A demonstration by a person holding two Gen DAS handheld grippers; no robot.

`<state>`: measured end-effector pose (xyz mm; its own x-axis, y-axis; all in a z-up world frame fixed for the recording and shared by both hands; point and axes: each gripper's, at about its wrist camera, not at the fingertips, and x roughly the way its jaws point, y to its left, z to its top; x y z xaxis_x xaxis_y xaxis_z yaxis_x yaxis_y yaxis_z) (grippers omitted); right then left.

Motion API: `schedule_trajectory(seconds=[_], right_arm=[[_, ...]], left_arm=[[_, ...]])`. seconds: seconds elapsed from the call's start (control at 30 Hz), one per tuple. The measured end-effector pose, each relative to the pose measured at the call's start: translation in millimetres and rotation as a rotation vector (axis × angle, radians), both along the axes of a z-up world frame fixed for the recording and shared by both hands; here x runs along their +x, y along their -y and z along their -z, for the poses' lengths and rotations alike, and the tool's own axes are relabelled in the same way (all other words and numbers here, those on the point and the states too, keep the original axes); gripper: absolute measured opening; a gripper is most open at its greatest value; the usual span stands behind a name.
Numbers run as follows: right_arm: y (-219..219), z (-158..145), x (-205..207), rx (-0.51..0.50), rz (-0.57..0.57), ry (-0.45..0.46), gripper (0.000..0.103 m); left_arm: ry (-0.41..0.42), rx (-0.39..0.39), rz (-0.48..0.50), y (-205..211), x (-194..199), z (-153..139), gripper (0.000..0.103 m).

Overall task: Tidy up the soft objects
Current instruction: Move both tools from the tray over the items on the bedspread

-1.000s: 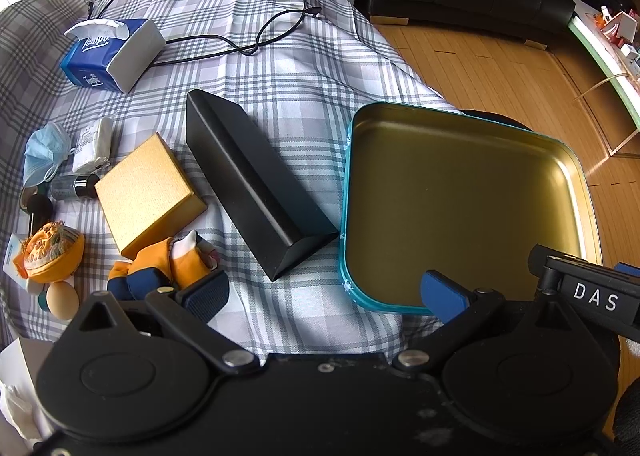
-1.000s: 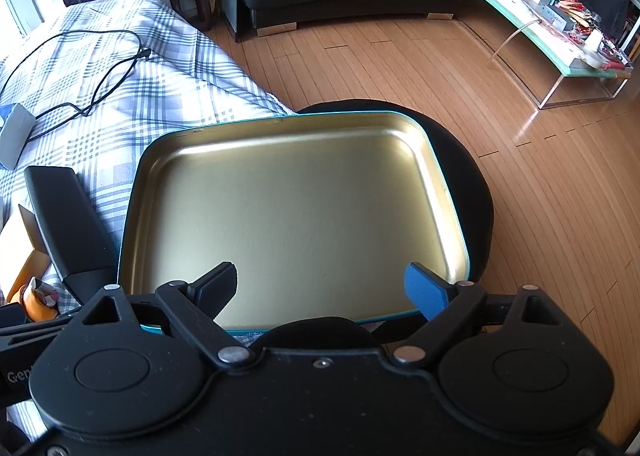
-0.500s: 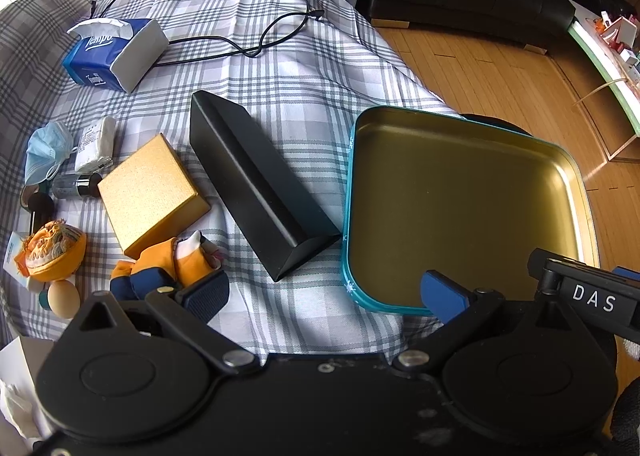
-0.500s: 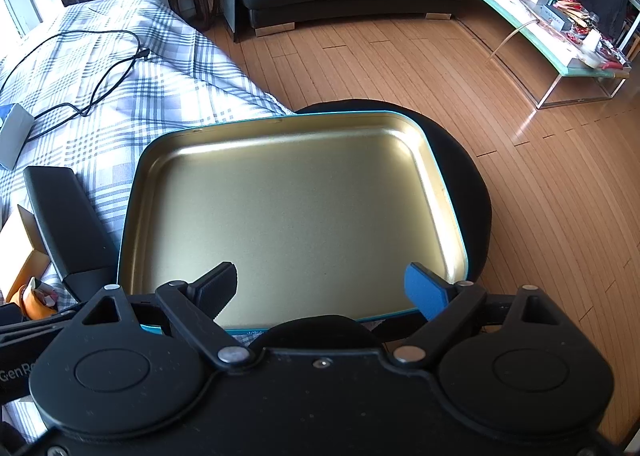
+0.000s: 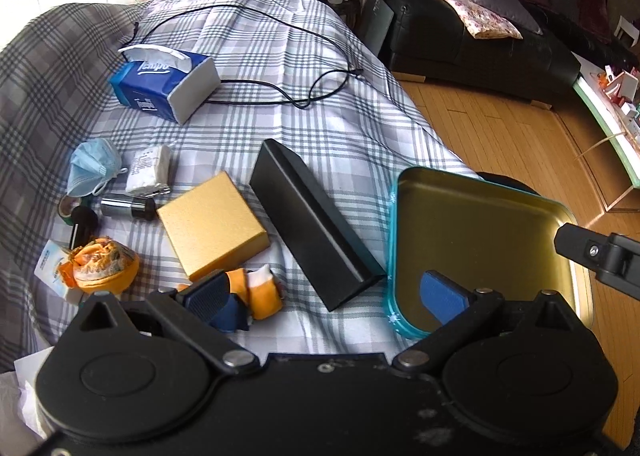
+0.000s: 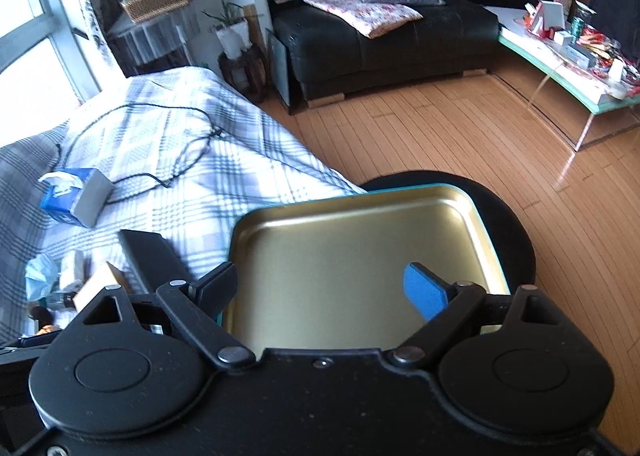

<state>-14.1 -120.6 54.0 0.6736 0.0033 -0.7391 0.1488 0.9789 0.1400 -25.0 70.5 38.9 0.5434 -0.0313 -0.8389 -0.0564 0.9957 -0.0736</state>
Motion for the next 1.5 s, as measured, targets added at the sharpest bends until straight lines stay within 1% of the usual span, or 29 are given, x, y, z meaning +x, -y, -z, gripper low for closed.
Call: schedule_trajectory(seconds=[0.13, 0.23, 0.3, 0.5, 0.57, 0.63, 0.67, 0.73, 0.8, 0.87, 1.0, 1.07, 1.17, 1.27, 1.5], right_arm=[[-35.1, -17.0, -8.3, 0.002, -0.093, 0.090, 0.087], [-67.5, -19.8, -11.7, -0.031, -0.203, 0.109, 0.087], [-91.5, -16.7, -14.1, -0.069, -0.281, 0.098, 0.087], [-155.1, 14.1, -23.3, -0.145, -0.483, 0.047, 0.087], [-175.9, 26.7, -29.8, -0.173, -0.544, 0.021, 0.084], [-193.1, 42.0, -34.5, -0.211, -0.596, -0.024, 0.083], [-203.3, 47.6, -36.6, -0.226, -0.616, -0.053, 0.078], [-214.8, 56.8, -40.5, -0.218, -0.648, -0.100, 0.065], [-223.7, 67.1, -41.4, -0.190, -0.670, -0.146, 0.065], [-231.8, 74.1, -42.6, -0.183, -0.687, -0.168, 0.064], [-246.3, 83.9, -42.3, -0.168, -0.715, -0.182, 0.063], [-250.5, 87.8, -40.0, -0.148, -0.709, -0.187, 0.063], [-255.6, 92.9, -34.0, -0.123, -0.693, -0.191, 0.063], [-259.8, 95.2, -31.5, -0.110, -0.703, -0.194, 0.063], [-272.5, 109.4, -27.8, -0.124, -0.740, -0.220, 0.063]], left_arm=[[0.028, 0.010, -0.073, -35.9, -10.3, -8.3, 0.102], [0.043, 0.028, -0.148, -68.1, -18.6, -15.3, 0.102], [0.052, 0.042, -0.198, -86.4, -23.1, -20.1, 0.102], [0.102, 0.093, -0.338, -148.7, -44.3, -43.1, 0.102], [0.118, 0.111, -0.368, -161.7, -51.7, -49.9, 0.102], [0.136, 0.112, -0.396, -178.8, -59.6, -56.2, 0.102], [0.140, 0.104, -0.407, -185.0, -62.5, -58.3, 0.102], [0.147, 0.075, -0.431, -197.8, -69.8, -61.9, 0.102], [0.146, 0.046, -0.458, -210.2, -72.6, -61.3, 0.102], [0.144, 0.026, -0.487, -219.7, -74.6, -59.2, 0.102], [0.118, -0.025, -0.536, -235.8, -75.7, -49.2, 0.102], [0.108, -0.042, -0.551, -240.3, -76.0, -45.3, 0.102], [0.111, -0.054, -0.570, -246.3, -78.4, -43.4, 0.102], [0.113, -0.064, -0.585, -250.4, -79.5, -42.7, 0.102], [0.104, -0.085, -0.619, -257.2, -80.1, -38.5, 0.102]])
